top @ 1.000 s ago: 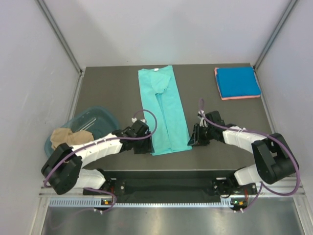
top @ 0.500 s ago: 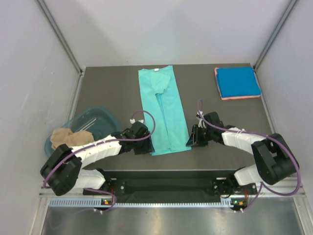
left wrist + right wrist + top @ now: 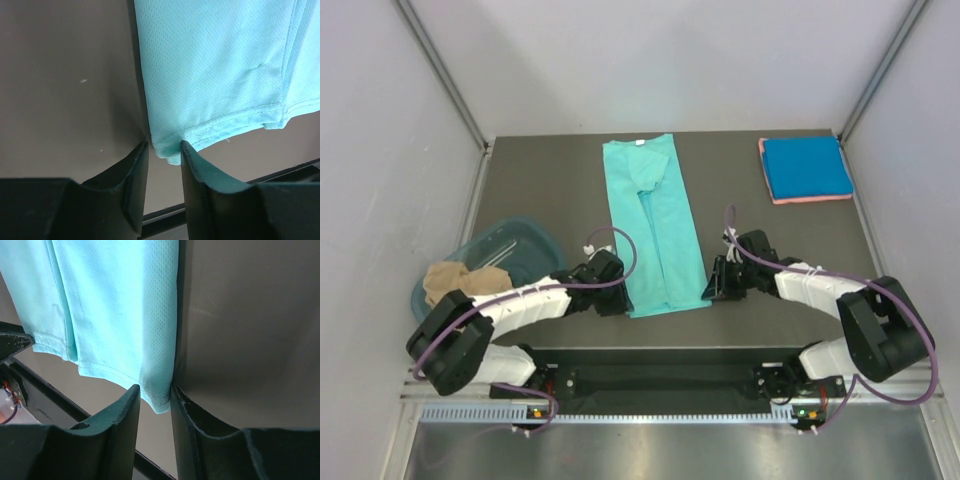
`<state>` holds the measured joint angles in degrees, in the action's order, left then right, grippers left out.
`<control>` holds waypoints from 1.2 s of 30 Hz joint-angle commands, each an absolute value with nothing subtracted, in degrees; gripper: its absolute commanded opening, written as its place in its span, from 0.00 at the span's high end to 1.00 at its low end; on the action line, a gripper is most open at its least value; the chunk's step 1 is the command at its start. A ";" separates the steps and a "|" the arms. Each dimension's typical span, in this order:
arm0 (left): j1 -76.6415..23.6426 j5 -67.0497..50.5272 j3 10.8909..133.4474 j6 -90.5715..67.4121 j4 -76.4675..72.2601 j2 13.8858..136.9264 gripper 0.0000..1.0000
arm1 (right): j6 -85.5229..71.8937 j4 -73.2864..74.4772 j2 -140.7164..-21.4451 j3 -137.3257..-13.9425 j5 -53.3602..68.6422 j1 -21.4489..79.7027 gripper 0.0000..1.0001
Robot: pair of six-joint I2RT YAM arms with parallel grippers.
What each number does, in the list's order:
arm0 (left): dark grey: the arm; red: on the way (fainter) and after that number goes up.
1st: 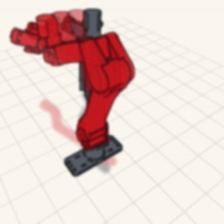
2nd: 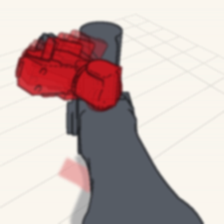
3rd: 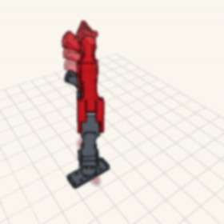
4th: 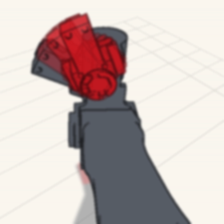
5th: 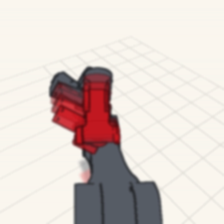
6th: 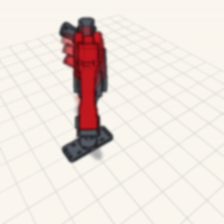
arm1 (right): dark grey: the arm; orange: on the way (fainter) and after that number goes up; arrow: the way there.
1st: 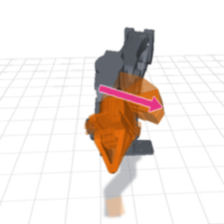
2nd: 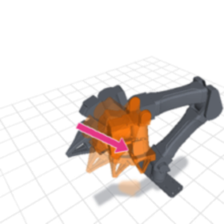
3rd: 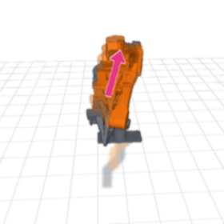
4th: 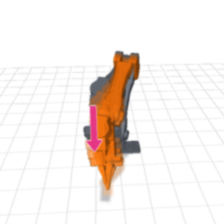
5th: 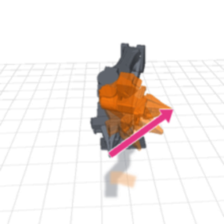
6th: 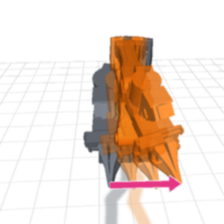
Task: Fold and stack the t-shirts
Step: Fold the tshirt
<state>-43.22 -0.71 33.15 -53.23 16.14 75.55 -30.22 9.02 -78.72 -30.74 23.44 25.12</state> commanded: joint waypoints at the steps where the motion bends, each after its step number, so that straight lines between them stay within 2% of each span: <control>1: -43.50 -1.14 32.87 -53.61 14.50 76.46 0.65 | -29.09 12.57 -77.96 -29.18 19.87 26.10 0.69; 2: -43.42 -0.88 33.05 -53.44 14.59 76.64 0.79 | -29.09 12.57 -77.78 -29.01 19.69 26.10 0.70; 4: -43.42 -0.97 33.83 -52.82 14.68 77.87 0.91 | -29.09 12.92 -77.61 -28.92 19.42 26.10 0.76; 5: -43.42 -0.88 34.27 -52.56 15.20 78.39 1.00 | -29.09 13.09 -77.52 -29.00 19.60 26.19 0.78; 6: -43.42 -0.88 34.89 -52.30 15.81 79.36 1.00 | -29.27 13.10 -77.43 -29.00 19.86 26.28 0.81; 7: -43.50 -1.05 36.11 -52.21 16.60 79.80 1.00 | -29.27 13.44 -76.91 -29.00 19.95 26.63 0.91; 9: -43.42 -0.88 37.26 -52.12 19.41 79.81 1.00 | -30.41 13.97 -75.51 -28.74 19.43 27.76 1.00; 14: -43.77 2.10 38.15 -51.68 28.45 77.53 1.00 | -36.02 14.50 -71.81 -25.32 17.05 31.11 1.00; 21: -44.74 4.30 33.76 -52.56 33.65 70.23 1.00 | -44.29 13.97 -65.58 -21.62 12.76 38.57 1.00; 23: -44.82 4.57 33.49 -52.12 34.62 67.69 0.86 | -46.83 13.71 -63.91 -20.92 12.13 40.77 0.99; 25: -44.91 4.13 33.75 -51.42 35.16 66.10 0.76 | -48.07 14.50 -62.85 -21.09 10.90 42.00 0.93; 26: -45.00 3.35 33.84 -50.98 35.16 64.27 0.66 | -48.95 15.02 -62.32 -21.44 10.38 42.62 0.91; 29: -45.00 1.42 33.84 -50.28 33.23 60.92 0.56 | -50.18 17.13 -60.21 -22.41 8.97 43.77 0.77; 32: -45.00 -2.63 33.05 -50.10 30.68 59.94 0.52 | -50.36 19.24 -59.24 -23.64 8.09 44.12 0.69; 36: -45.00 -2.46 32.17 -50.01 30.67 62.13 0.52 | -50.62 20.22 -59.33 -24.08 7.03 44.47 0.68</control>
